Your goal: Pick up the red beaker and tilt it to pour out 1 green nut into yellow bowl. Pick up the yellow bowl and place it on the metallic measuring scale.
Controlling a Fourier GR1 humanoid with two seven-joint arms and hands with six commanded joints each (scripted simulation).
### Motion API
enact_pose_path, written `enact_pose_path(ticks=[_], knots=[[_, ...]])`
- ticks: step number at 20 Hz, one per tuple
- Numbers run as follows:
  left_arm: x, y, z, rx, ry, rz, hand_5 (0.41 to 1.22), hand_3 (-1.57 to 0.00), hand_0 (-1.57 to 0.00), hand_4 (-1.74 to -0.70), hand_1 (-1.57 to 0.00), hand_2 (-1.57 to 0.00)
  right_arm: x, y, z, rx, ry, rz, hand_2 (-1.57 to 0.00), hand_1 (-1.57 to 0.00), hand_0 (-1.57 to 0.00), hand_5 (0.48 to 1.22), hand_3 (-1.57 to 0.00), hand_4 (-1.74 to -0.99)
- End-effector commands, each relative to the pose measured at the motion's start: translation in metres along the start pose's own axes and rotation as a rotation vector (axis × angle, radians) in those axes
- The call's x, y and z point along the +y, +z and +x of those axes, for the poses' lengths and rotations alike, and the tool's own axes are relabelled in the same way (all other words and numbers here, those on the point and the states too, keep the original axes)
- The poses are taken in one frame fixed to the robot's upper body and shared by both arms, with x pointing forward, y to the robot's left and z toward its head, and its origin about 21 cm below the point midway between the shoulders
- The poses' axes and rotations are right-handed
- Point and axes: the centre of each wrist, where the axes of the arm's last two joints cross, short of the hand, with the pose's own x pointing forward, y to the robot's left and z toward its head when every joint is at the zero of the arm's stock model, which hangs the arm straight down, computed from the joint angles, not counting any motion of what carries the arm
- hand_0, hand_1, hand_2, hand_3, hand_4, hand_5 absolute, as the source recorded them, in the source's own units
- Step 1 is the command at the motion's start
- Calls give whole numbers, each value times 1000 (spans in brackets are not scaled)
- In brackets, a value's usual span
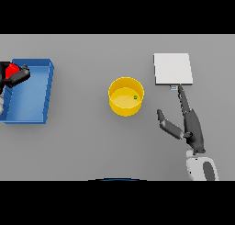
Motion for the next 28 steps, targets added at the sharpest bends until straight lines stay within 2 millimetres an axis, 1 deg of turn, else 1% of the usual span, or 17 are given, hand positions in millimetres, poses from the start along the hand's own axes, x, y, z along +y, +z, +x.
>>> enact_pose_path(ticks=[1,2,4,6,9,11,12,13,15,18,19,22,23,24,26,27,28], knots=[[4,3,0,-5,-7,-26,740,-577,-746,-968,-604,-613,0,-1,1,5,5,2,1,1,1,665,1,-1181],[5,7,-1,-17,-20,-51,723,-462,-596,-916,-483,-490,-1,2,-3,19,11,5,1,1,1,667,1,-1182],[8,5,-2,-12,-21,-78,698,-295,-381,-851,-309,-313,-4,2,-2,23,8,2,1,1,1,667,1,-1187],[5,4,-1,-12,-10,-90,684,-189,-244,-815,-197,-200,0,5,-2,15,6,13,1,1,1,666,1,-1187],[7,0,4,-38,10,-64,674,-96,-124,-791,-100,-102,3,2,8,22,9,9,1,1,1,660,1,-1193],[9,-3,4,-66,35,-42,674,-61,-79,-783,-64,-65,3,1,8,36,51,11,1,1,1,660,1,-1195],[11,-1,4,-87,48,-40,674,-49,-63,-785,-51,-52,8,1,5,48,78,21,1,1,1,660,1,-1203],[13,-3,7,-89,58,-36,671,-39,-50,-786,-41,-41,5,-1,7,43,95,29,1,1,1,662,1,-1198],[9,-3,5,-91,63,-33,679,-24,-32,-780,-26,-26,4,-11,12,-10,100,103,1,1,1,694,1,-1162],[2,-1,4,-87,61,-45,700,-12,-16,-781,-13,-13,-7,-30,21,-65,208,218,1,1,1,709,1,-1221],[6,-1,4,-96,62,-40,704,-9,-12,-786,-10,-10,-5,-36,24,-70,242,255,1,1,1,707,1,-1234],[3,0,4,-94,64,-48,710,-4,-6,-794,-5,-5,-2,-52,37,-87,429,369,1,1,1,683,1,-1278],[-1,0,3,-91,63,-53,709,-3,-5,-795,-3,-4,-2,-59,42,-105,495,400,1,1,1,677,1,-1282],[1,-1,3,-89,61,-53,708,-2,-3,-795,-3,-3,-4,-65,48,-148,572,441,1,1,1,671,1,-1279],[4,-3,4,-86,61,-49,712,-1,-2,-793,-1,-1,2,-80,53,-173,690,527,1,1,1,668,1,-1276],[6,-3,4,-89,58,-53,716,-1,-1,-793,-1,-1,6,-83,55,-193,730,560,1,1,1,666,1,-1276],[2,-2,6,-100,60,-51,719,0,-1,-794,0,0,5,-90,57,-217,763,602,1,1,1,664,1,-1270]])
